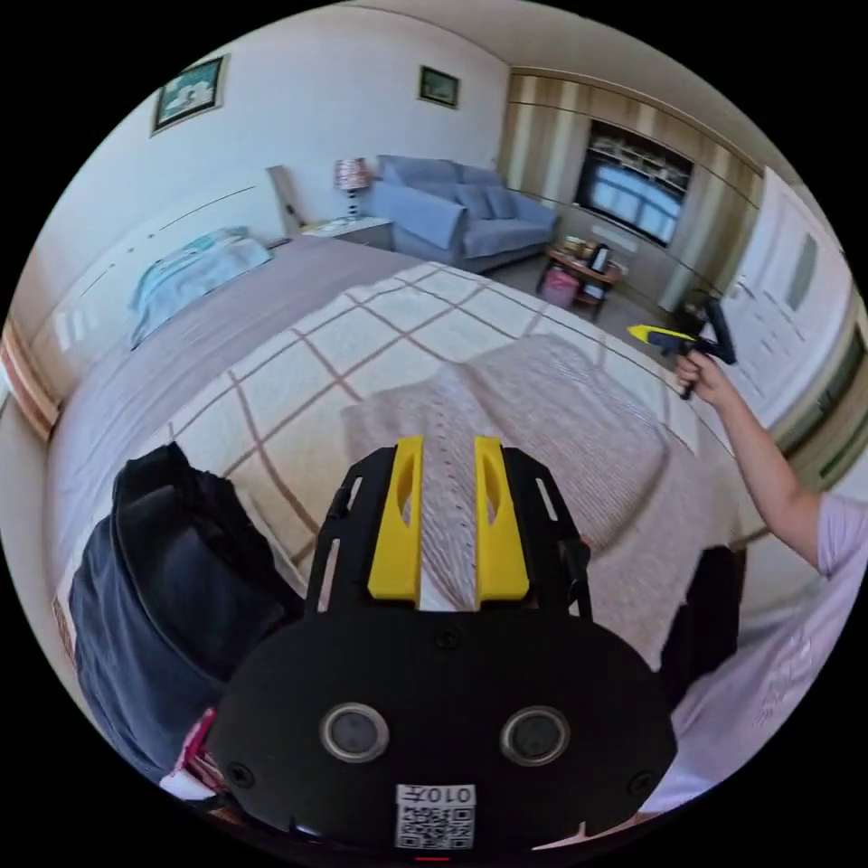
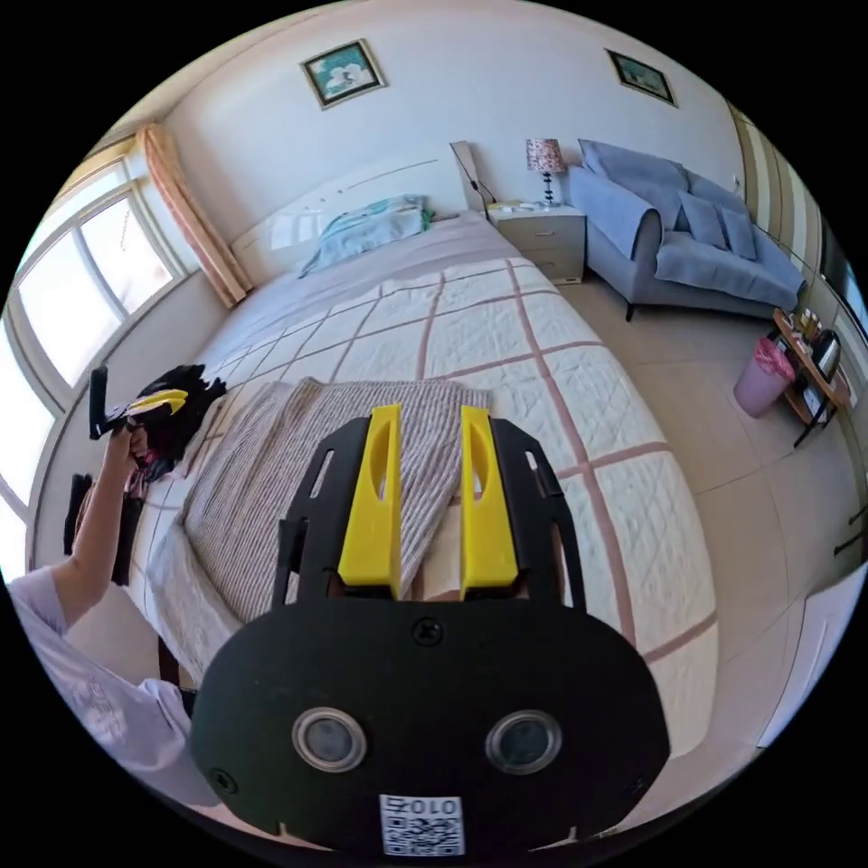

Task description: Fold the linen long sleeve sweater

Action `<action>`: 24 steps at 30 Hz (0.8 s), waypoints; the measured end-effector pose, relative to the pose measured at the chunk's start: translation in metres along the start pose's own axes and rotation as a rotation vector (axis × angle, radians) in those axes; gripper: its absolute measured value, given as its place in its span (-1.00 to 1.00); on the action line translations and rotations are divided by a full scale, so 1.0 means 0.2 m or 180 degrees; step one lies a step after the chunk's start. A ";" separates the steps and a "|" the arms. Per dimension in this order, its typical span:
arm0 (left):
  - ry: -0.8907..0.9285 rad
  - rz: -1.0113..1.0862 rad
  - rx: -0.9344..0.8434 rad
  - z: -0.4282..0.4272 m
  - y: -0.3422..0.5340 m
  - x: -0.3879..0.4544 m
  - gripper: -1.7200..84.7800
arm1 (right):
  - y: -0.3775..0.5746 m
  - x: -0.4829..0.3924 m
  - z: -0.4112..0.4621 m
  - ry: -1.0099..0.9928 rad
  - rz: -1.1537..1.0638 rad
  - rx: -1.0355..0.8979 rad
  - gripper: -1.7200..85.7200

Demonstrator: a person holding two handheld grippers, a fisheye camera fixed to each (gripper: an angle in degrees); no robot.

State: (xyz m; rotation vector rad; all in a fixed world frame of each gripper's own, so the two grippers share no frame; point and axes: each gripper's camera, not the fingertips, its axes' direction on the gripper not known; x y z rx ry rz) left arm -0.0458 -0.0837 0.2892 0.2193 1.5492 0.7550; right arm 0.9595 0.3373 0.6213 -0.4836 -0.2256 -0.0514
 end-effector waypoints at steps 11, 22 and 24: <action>0.0186 -0.1308 -0.0640 0.76 -0.06 -0.66 -0.60 | -0.44 0.13 0.64 0.0604 -0.0233 -0.1165 -0.66; 0.0498 -0.0878 -0.0318 0.70 0.16 -0.59 -0.83 | -0.30 0.06 0.41 0.0355 -0.0483 -0.0932 -0.83; 0.0987 -0.0888 0.0113 0.59 0.24 -0.62 -0.85 | -0.26 0.08 0.21 -0.0105 -0.0634 -0.0589 -0.84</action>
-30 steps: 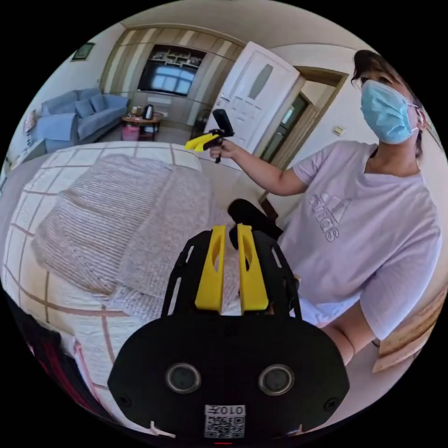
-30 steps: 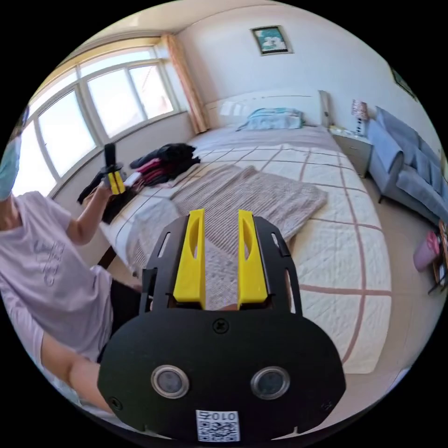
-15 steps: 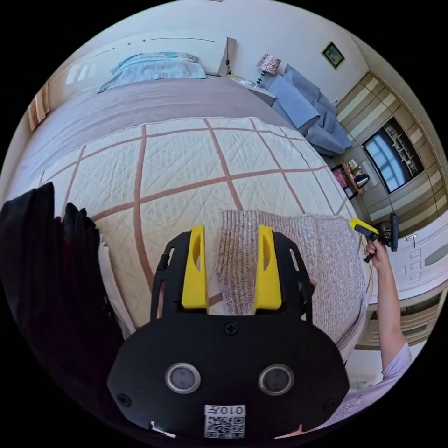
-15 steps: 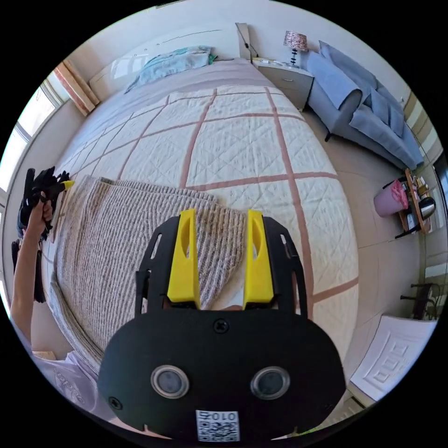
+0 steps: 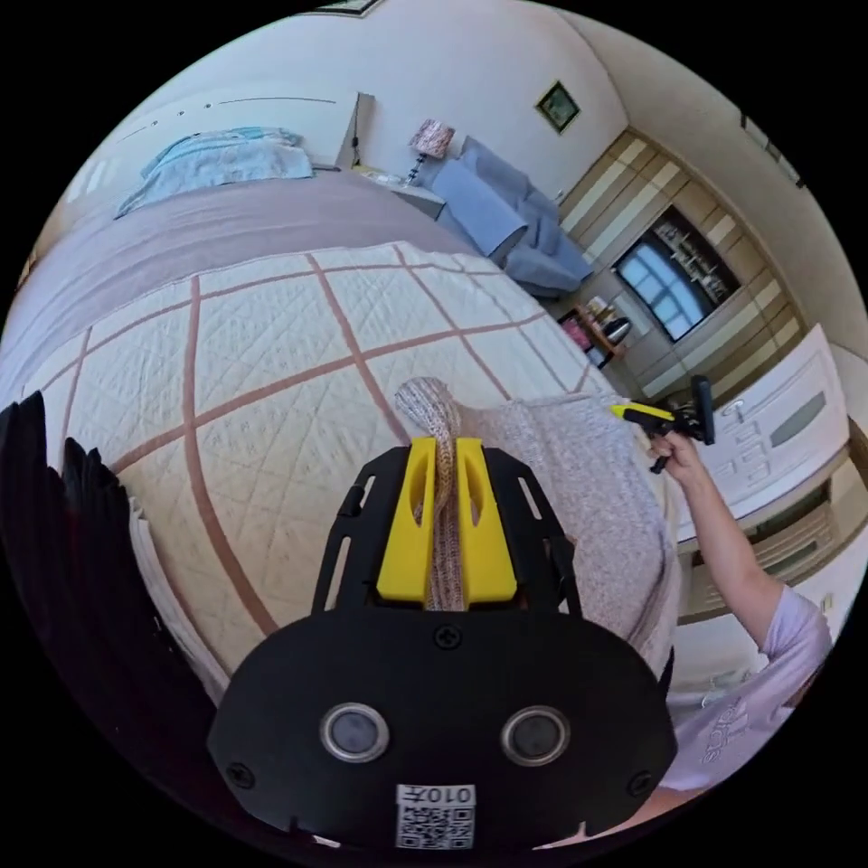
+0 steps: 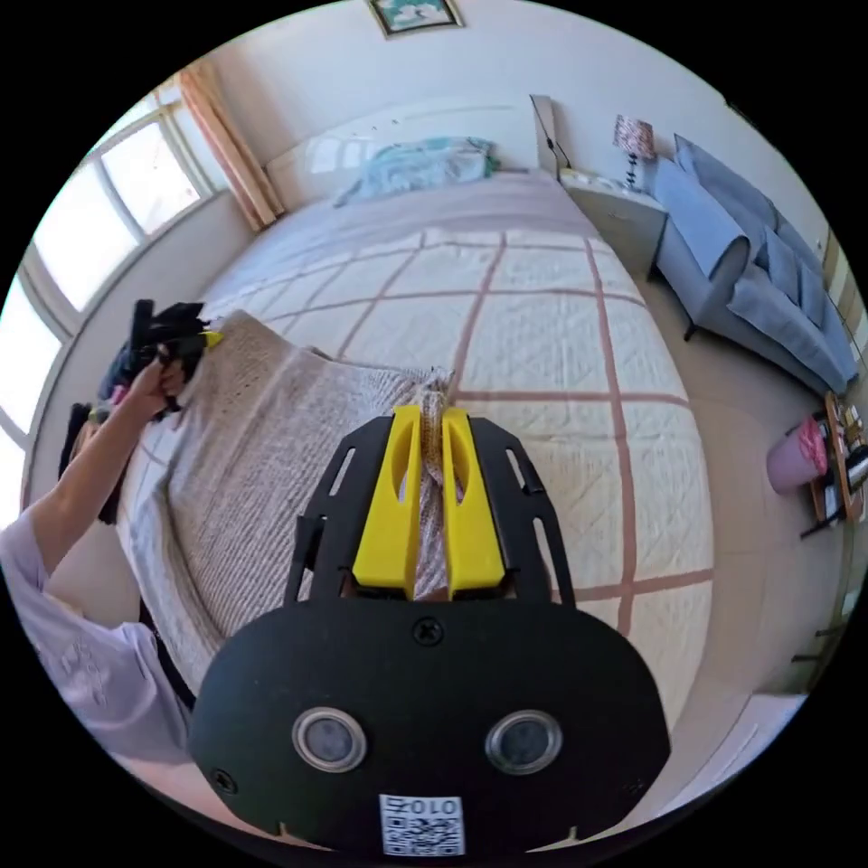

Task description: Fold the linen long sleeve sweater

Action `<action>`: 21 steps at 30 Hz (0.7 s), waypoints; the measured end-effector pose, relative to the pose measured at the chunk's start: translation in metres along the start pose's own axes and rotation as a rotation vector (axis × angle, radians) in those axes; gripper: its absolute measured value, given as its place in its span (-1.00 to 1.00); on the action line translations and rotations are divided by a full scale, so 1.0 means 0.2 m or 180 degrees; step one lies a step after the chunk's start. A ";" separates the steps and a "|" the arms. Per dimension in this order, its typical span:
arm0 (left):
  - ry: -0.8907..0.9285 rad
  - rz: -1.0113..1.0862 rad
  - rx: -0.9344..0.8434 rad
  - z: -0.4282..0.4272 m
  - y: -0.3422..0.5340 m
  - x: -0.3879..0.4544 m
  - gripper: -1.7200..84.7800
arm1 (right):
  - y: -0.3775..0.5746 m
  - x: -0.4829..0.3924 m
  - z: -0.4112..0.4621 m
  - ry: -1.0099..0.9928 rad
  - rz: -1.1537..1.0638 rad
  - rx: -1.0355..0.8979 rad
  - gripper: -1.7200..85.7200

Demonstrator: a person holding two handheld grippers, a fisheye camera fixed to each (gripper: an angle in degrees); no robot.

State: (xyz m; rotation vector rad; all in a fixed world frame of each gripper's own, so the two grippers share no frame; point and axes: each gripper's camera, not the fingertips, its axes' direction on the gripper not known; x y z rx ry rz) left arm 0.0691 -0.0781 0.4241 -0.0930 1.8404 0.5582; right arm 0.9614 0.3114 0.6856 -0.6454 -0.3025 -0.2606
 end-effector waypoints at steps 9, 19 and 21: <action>0.0476 0.2610 0.0576 -0.77 0.89 0.77 -0.88 | 1.13 -0.44 -0.90 -0.0493 -0.2090 0.0962 -0.84; 0.0406 0.2427 -0.0234 -0.71 1.81 0.78 -0.89 | 1.98 -0.53 -0.62 -0.0878 -0.1175 0.0398 -0.84; 0.0456 0.2342 -0.0009 -0.78 1.83 0.78 -0.89 | 2.00 -0.55 -0.73 -0.0836 -0.1214 0.0580 -0.84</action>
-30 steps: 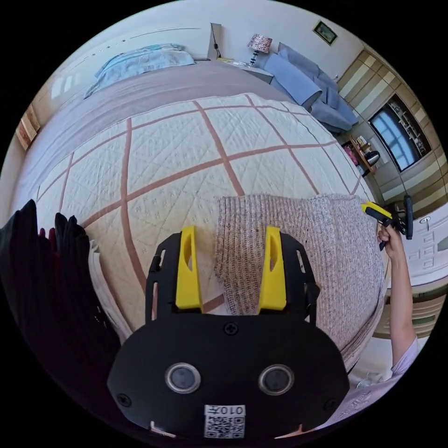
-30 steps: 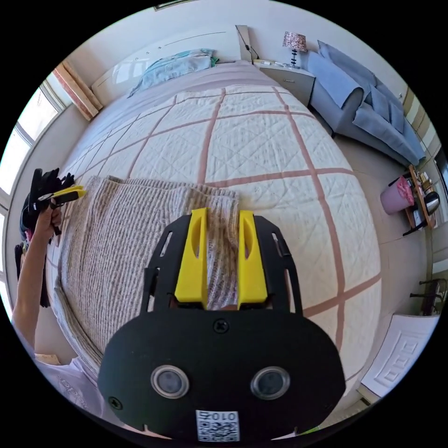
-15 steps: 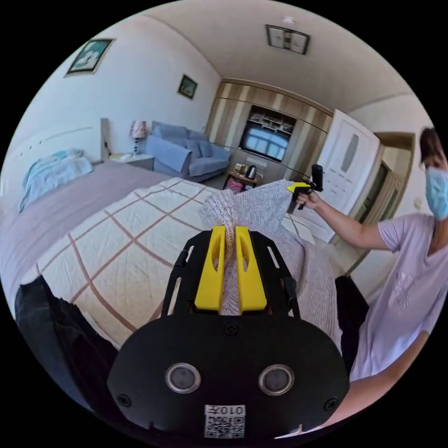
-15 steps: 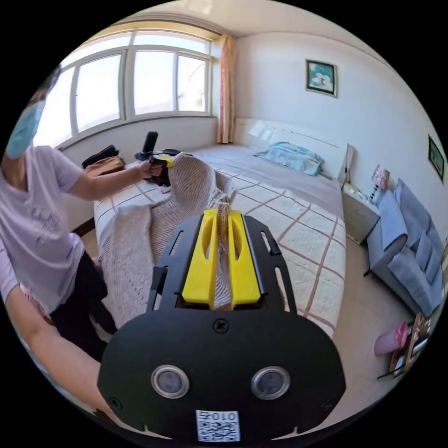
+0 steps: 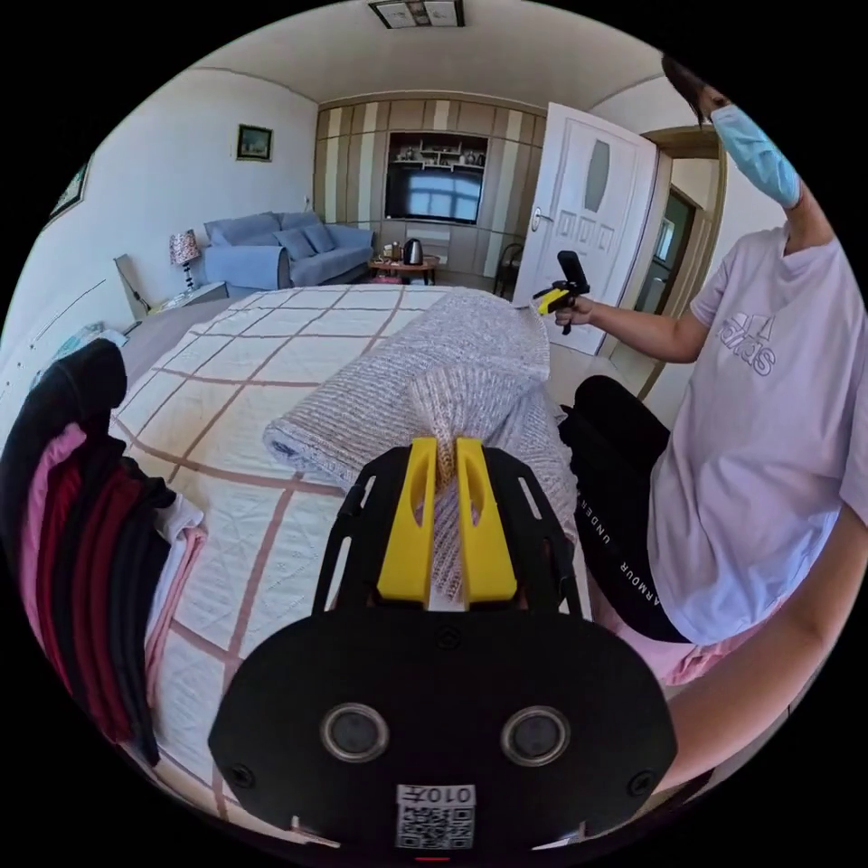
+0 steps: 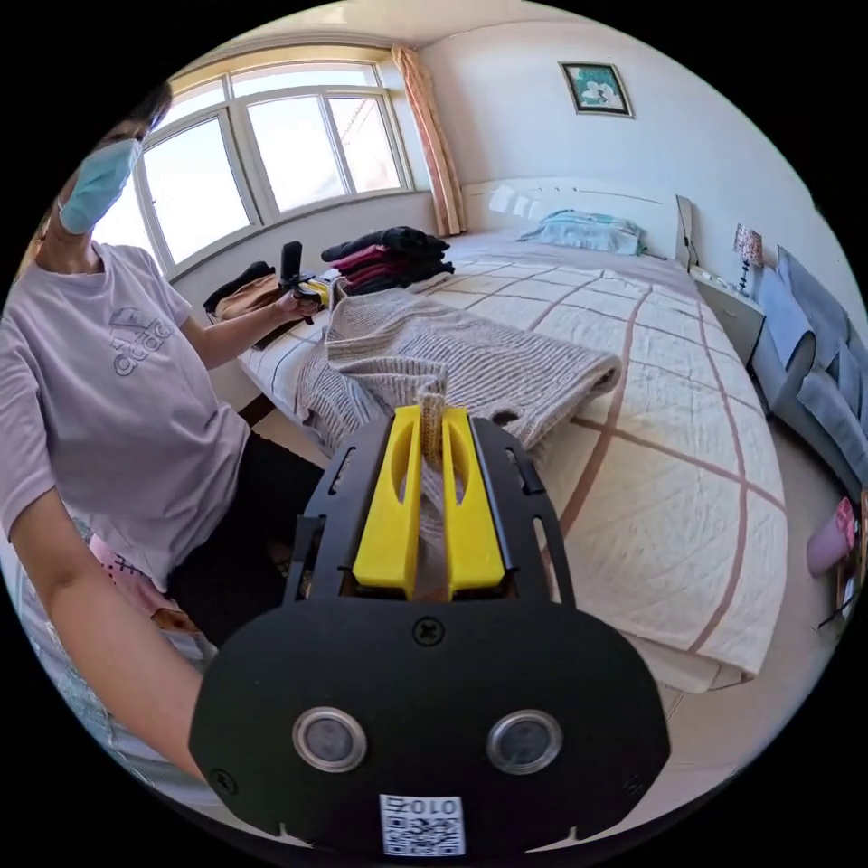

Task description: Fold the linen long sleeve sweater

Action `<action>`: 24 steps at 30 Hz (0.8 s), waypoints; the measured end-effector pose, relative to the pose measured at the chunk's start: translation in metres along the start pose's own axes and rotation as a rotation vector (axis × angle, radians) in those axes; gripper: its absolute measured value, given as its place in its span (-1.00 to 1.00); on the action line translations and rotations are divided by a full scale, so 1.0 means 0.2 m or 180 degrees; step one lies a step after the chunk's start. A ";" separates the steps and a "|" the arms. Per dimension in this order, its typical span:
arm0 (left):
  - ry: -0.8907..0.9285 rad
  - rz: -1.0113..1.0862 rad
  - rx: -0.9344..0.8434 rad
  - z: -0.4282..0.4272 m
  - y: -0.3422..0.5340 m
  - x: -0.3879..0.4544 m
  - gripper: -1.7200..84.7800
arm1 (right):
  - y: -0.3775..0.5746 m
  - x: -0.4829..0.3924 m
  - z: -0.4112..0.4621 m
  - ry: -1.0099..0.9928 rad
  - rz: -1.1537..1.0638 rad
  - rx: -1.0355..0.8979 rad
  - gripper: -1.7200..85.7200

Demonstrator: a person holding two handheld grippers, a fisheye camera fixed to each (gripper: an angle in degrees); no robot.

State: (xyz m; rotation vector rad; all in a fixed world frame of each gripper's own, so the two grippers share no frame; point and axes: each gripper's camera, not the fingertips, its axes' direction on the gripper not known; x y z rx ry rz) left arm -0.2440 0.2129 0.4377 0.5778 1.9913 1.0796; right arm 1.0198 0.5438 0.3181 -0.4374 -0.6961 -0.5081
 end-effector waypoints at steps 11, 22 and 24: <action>-0.0156 0.0460 -0.0217 -0.14 0.07 0.38 -0.88 | 0.24 -0.25 -0.04 -0.0013 0.0030 -0.0364 -0.84; -0.0065 0.0439 -0.0193 -0.04 0.15 0.54 -0.87 | 0.41 -0.27 -0.09 -0.0046 0.0230 -0.0266 -0.84; -0.0008 0.0403 -0.0289 0.01 0.18 0.56 -0.86 | 0.43 -0.27 -0.05 -0.0026 0.0249 -0.0379 -0.84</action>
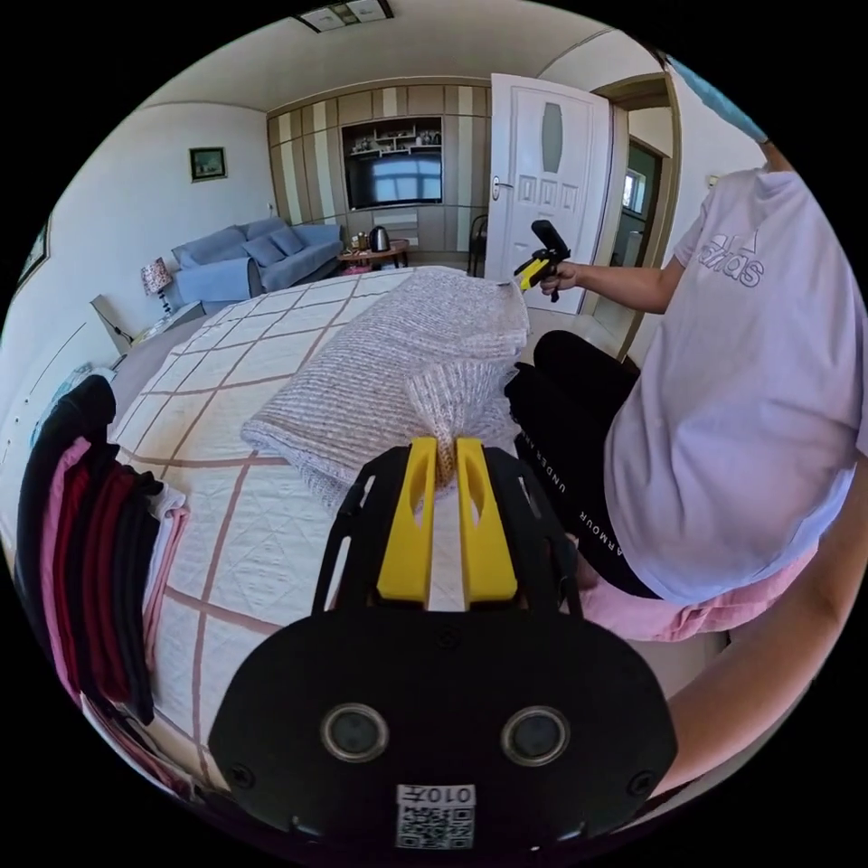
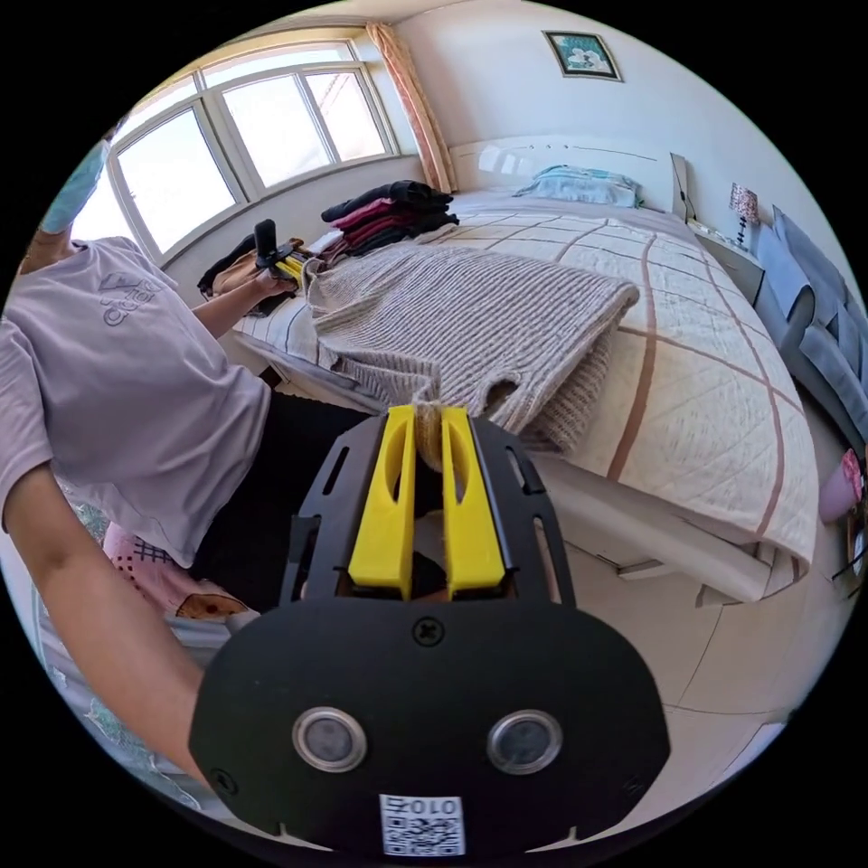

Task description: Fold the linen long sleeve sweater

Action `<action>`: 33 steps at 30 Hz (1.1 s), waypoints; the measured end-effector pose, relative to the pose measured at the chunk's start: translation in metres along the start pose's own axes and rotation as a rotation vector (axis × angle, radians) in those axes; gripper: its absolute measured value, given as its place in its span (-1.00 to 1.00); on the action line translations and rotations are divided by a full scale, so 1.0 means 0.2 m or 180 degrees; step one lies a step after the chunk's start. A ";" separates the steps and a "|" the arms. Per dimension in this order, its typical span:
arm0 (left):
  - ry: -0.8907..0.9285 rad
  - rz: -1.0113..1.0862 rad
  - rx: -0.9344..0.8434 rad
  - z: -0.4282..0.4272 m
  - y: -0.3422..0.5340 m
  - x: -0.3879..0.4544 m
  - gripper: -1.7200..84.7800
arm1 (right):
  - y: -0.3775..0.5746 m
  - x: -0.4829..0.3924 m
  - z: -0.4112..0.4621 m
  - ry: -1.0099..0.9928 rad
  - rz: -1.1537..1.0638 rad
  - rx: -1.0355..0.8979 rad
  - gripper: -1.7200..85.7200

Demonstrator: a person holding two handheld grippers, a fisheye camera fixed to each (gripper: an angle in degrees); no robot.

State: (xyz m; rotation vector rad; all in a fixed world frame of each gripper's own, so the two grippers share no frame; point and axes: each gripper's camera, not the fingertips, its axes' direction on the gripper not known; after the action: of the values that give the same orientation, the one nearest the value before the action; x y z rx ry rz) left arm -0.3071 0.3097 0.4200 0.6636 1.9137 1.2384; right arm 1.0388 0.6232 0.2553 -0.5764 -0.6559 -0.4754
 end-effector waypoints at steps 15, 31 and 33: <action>-0.0486 -0.2299 0.0471 -0.12 0.13 -0.52 -0.79 | -0.20 0.32 -0.18 0.0632 0.1104 0.0682 -0.66; -0.0609 -0.2902 0.0283 0.27 -0.05 -0.97 -0.96 | -0.59 0.71 0.12 0.0596 0.1924 0.0196 -0.82; -0.0666 -0.2936 0.0290 0.26 0.00 -0.99 -0.96 | -0.59 0.71 0.15 0.0637 0.1892 0.0135 -0.82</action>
State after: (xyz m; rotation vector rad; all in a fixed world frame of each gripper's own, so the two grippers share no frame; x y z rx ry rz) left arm -0.1489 0.1879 0.4675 -0.0836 1.7610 0.4731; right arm 1.0573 0.5219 0.4121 -0.6415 -0.2790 0.0396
